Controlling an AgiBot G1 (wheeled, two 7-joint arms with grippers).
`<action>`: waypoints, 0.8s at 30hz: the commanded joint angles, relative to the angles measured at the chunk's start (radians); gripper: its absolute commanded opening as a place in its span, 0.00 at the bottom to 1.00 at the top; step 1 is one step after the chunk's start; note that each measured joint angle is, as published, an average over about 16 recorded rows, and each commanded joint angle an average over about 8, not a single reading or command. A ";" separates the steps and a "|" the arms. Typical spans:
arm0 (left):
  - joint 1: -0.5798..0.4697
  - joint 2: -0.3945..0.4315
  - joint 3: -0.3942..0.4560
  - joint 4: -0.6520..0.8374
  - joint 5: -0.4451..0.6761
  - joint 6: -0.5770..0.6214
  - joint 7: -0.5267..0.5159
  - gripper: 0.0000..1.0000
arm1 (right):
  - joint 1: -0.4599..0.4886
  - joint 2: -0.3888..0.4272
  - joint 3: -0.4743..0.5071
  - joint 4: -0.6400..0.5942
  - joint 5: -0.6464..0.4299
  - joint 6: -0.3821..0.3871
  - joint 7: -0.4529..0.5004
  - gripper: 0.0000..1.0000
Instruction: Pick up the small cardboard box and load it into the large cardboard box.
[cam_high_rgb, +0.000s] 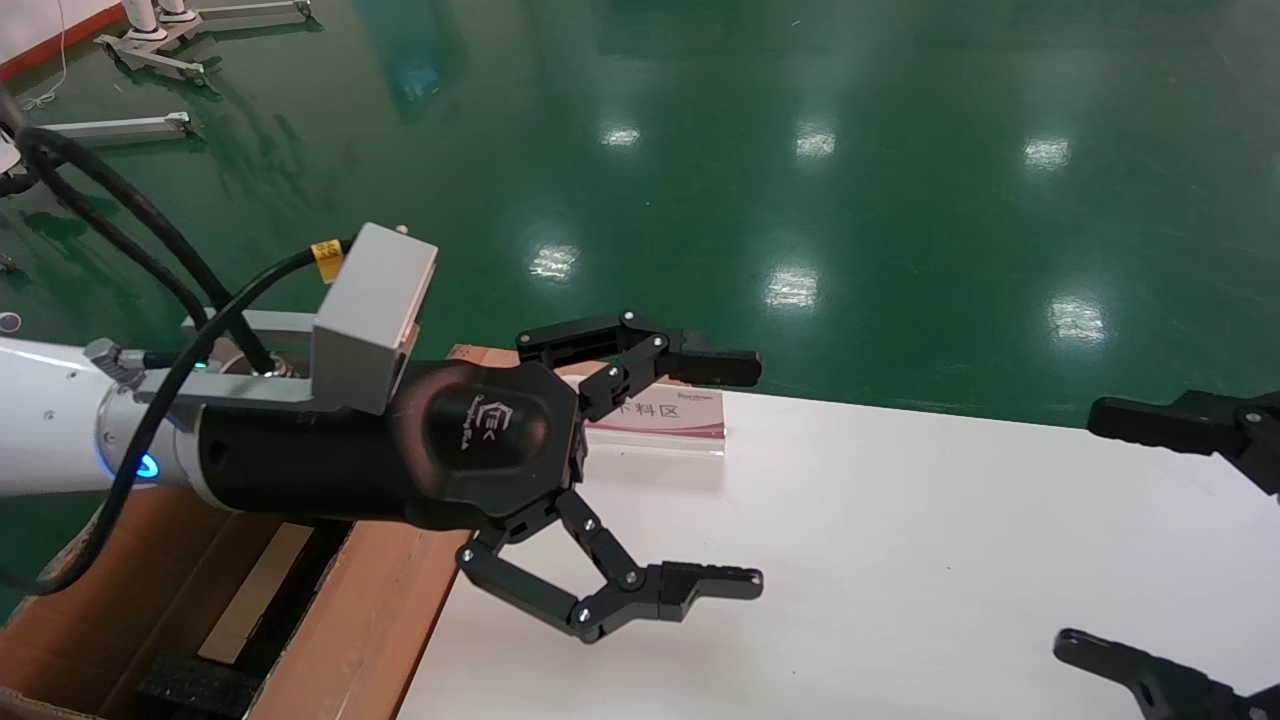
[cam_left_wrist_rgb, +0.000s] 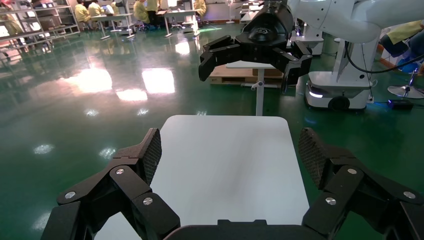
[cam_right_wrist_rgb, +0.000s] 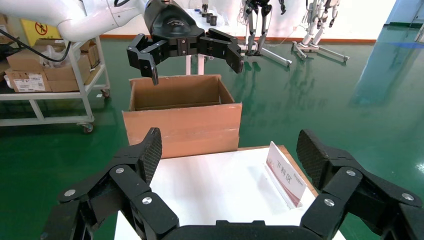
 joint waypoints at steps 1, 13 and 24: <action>-0.001 0.000 0.002 0.000 0.000 0.000 0.000 1.00 | 0.000 0.000 0.000 0.000 0.000 0.000 0.000 1.00; -0.004 -0.001 0.007 0.001 0.001 -0.001 -0.001 1.00 | 0.000 0.000 0.000 0.000 0.000 0.000 0.000 1.00; -0.005 -0.001 0.008 0.002 0.001 -0.001 -0.001 1.00 | 0.000 0.000 0.000 0.000 0.000 0.000 0.000 1.00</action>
